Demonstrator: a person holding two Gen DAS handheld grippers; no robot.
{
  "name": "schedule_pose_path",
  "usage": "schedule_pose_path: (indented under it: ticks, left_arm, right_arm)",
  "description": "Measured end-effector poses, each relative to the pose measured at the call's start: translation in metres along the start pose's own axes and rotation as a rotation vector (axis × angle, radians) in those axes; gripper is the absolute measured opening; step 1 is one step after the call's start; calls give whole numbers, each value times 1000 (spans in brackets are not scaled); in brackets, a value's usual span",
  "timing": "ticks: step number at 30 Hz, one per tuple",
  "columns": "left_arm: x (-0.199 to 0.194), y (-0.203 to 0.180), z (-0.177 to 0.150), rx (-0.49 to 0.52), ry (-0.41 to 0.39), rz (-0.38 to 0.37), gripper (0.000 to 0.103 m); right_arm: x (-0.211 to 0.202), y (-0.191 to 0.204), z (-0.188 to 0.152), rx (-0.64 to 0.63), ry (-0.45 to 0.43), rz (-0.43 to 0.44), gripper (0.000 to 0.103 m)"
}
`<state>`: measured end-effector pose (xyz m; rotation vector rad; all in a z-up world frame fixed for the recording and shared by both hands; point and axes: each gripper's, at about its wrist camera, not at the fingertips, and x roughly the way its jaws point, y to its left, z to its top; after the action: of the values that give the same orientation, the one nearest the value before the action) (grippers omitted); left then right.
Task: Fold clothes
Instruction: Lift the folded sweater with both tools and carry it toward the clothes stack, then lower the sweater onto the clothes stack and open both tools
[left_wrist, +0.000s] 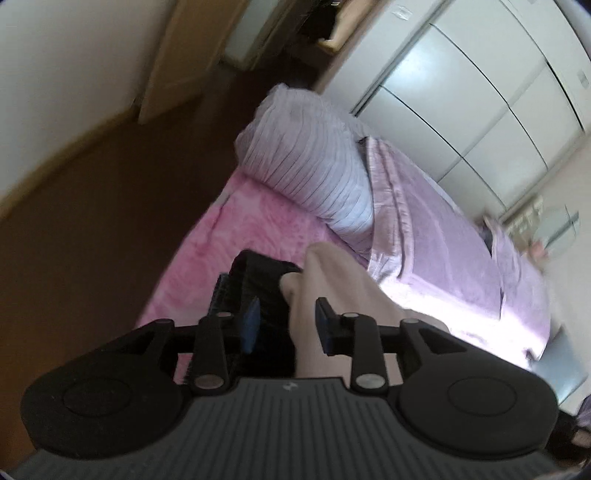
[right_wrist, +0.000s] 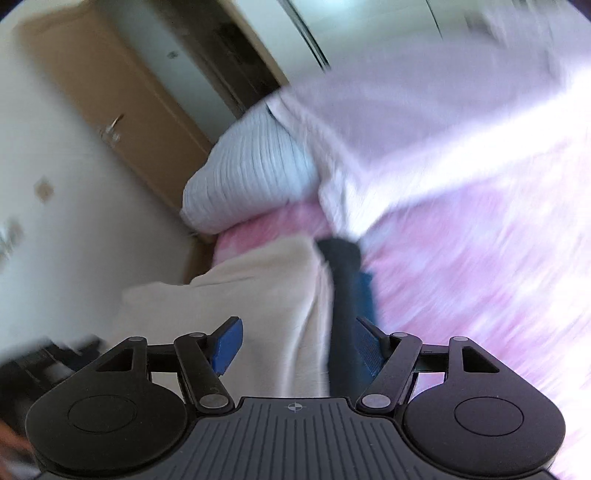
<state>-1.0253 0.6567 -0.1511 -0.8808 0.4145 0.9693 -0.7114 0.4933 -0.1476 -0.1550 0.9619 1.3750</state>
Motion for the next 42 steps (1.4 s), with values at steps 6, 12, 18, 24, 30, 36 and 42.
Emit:
schedule_pose_path:
  ticks: [6,12,18,24,30,36,42]
  left_arm:
    - [0,-34,-21,177,54,-9,8]
    - [31,-8,-38,168,101,25,3]
    - [43,5,-39,160,90,17,3]
    - [36,-4,-26,150,117,13,3]
    - [15,-13,-3,176,70,24,3]
    - [43,-27,27,233,46,5,4]
    - [81,-7,28,207,80,52,3]
  right_arm:
    - [-16,43,-33,-259,26,11,57]
    - [26,74,-54,-356,60,-42,39]
    - [56,83,-65,-380,85,-71,39]
    - [47,75,-48,-314,98,-50,39]
    - [33,49,-5,-189,-1,-67,39]
    - [75,18,28,-93,10,-70,39]
    - [102,6,31,-39,73,-46,39]
